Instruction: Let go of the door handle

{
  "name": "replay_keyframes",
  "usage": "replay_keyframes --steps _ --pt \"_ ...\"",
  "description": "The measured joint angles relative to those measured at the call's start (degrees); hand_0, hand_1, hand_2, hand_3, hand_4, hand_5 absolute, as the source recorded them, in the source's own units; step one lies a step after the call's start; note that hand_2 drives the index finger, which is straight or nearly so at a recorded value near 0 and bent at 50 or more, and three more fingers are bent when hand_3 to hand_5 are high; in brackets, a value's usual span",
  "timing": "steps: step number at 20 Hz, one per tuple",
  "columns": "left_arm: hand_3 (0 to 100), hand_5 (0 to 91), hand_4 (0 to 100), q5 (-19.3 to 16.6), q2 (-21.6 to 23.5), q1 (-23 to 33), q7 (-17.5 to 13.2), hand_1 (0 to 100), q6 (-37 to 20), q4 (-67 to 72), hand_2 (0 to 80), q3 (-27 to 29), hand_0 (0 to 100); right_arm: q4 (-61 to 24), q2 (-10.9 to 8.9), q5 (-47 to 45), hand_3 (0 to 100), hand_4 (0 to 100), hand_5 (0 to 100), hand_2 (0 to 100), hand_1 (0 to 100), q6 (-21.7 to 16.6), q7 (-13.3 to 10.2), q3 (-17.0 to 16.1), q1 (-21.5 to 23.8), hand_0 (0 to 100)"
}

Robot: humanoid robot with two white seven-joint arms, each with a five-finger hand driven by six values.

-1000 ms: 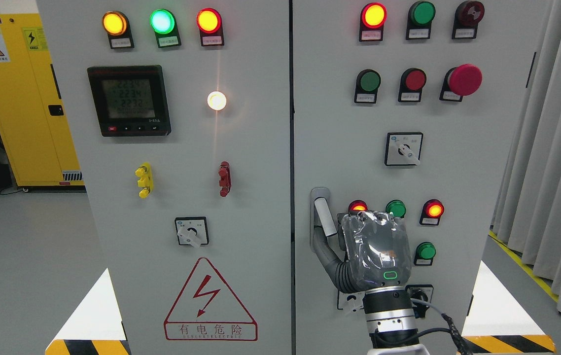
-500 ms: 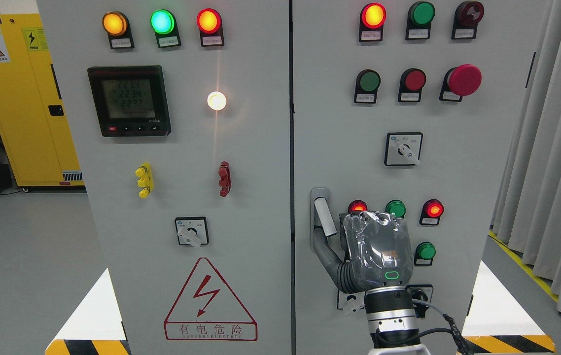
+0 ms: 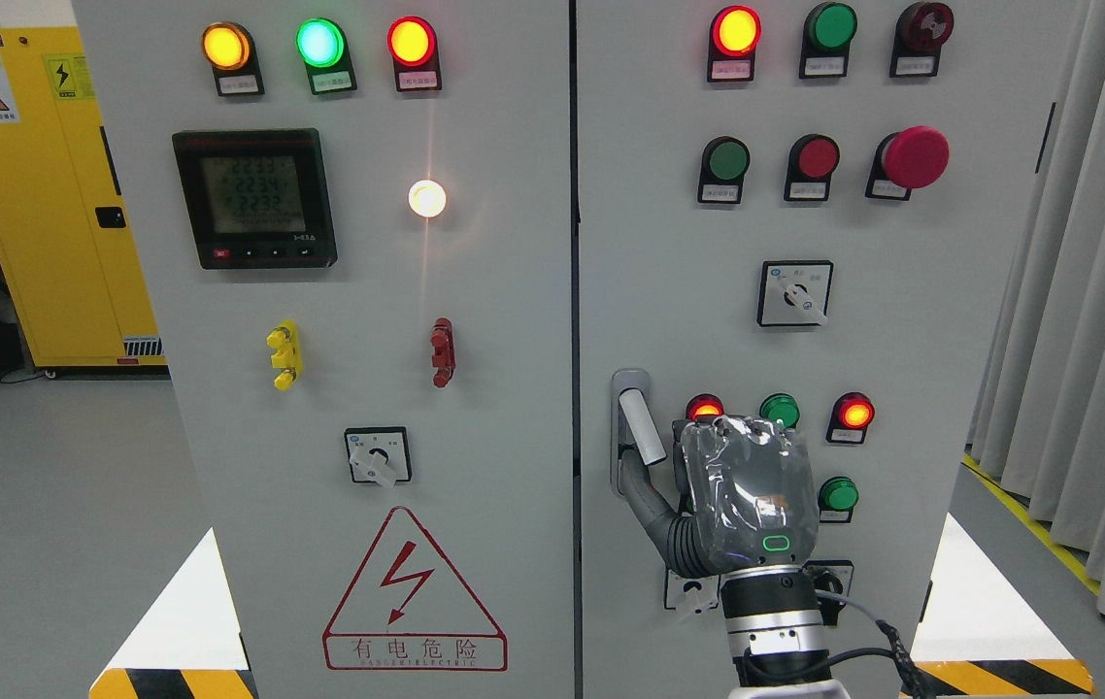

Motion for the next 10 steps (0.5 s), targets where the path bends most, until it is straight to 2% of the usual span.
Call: replay_keyframes --steps 10 --pt "0 0.0 0 0.0 0.0 0.0 0.0 56 0.0 0.0 0.0 0.0 12 -0.2 -0.04 -0.1 100 100 100 91 42 0.0 -0.3 -0.4 0.1 49"
